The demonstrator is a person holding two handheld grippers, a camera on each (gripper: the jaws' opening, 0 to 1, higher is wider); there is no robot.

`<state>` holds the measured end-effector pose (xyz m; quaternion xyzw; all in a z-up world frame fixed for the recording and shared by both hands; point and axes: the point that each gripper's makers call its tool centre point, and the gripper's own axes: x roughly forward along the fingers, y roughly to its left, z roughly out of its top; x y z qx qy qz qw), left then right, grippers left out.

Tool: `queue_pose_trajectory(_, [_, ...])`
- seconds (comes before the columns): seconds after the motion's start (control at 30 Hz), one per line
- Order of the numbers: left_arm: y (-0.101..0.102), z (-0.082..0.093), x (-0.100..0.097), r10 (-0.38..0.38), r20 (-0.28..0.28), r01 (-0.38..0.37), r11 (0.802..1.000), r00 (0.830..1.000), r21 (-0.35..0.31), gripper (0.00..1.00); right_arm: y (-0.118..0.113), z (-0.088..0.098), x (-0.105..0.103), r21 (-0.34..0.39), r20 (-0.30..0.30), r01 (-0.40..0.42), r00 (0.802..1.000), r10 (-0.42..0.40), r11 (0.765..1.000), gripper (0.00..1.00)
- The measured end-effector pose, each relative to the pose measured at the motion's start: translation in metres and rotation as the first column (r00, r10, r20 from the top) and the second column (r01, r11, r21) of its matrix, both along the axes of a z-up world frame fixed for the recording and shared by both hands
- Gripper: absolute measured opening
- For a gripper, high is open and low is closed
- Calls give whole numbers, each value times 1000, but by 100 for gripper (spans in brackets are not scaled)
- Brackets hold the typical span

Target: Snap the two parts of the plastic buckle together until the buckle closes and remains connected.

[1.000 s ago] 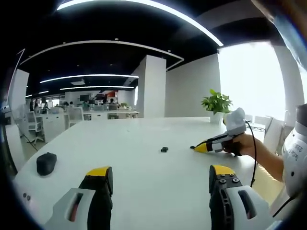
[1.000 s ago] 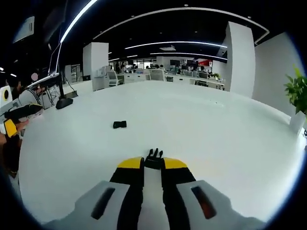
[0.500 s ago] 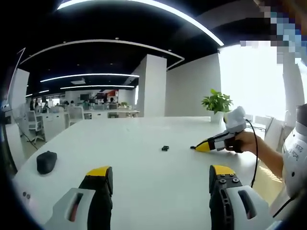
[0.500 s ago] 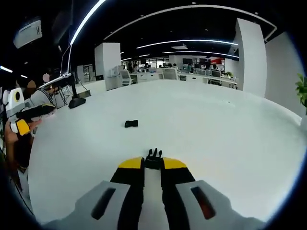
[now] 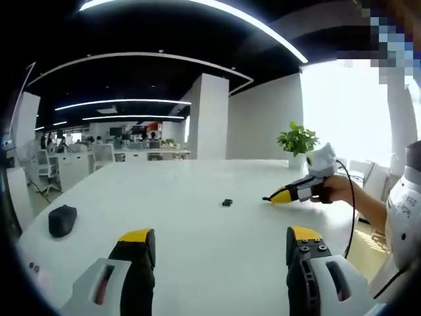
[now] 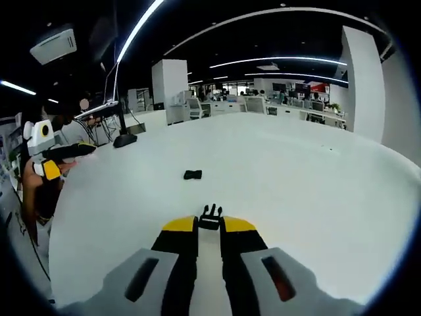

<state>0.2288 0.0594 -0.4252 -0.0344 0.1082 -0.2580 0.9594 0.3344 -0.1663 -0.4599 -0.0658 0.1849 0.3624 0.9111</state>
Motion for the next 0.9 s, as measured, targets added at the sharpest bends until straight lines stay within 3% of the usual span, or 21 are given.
queue_pose_trajectory(0.47, [1, 4, 4, -7, 2, 7, 1000, 1000, 7, 81, 6, 16, 3, 41, 37, -115, 993, 113, 993, 12])
queue_pose_trajectory(0.9, [-5, 21, 15, -28, 39, 27, 999, 999, 32, 81, 20, 8, 1, 31, 13, -197, 980, 197, 980, 12])
